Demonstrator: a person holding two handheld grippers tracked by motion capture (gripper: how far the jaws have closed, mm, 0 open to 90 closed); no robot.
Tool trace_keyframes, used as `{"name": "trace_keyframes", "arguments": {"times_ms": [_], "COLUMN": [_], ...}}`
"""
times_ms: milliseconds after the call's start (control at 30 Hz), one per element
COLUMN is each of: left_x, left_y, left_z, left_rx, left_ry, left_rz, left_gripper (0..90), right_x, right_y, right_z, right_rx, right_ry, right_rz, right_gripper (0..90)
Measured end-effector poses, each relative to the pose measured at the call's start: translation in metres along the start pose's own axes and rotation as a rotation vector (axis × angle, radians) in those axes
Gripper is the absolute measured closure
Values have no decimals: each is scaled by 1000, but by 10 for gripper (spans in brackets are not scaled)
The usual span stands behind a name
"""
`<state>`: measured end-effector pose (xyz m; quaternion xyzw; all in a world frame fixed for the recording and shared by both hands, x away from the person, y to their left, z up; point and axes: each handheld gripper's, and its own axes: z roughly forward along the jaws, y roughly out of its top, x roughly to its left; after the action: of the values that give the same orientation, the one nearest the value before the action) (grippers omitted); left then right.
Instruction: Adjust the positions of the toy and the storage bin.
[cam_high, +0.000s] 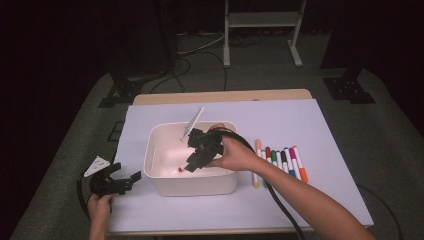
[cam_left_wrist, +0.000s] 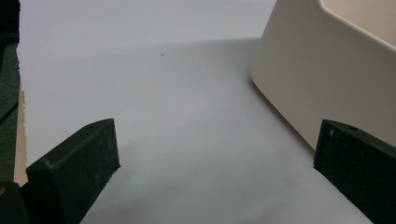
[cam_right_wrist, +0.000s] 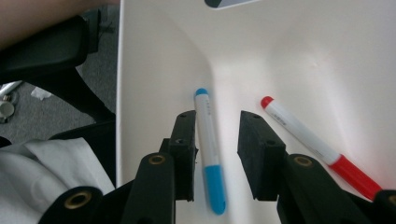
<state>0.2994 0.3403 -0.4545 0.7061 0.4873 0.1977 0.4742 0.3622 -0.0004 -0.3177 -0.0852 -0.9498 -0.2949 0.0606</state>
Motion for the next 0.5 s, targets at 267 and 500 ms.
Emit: {"name": "trace_keyframes", "arguments": {"times_ms": [267,500], "left_x": [0,0], "left_y": [0,0], "left_z": [0,0], "left_rx": [2,2], "left_ry": [1,4], "left_rz": [2,3], "left_gripper": [0,0], "right_x": [-5,-11], "right_y": [-31,-62], "right_z": [-48,-78], "right_rx": [-102,-162], "right_ry": [-38,-76], "right_rz": [63,124], "right_gripper": [633,631]}}
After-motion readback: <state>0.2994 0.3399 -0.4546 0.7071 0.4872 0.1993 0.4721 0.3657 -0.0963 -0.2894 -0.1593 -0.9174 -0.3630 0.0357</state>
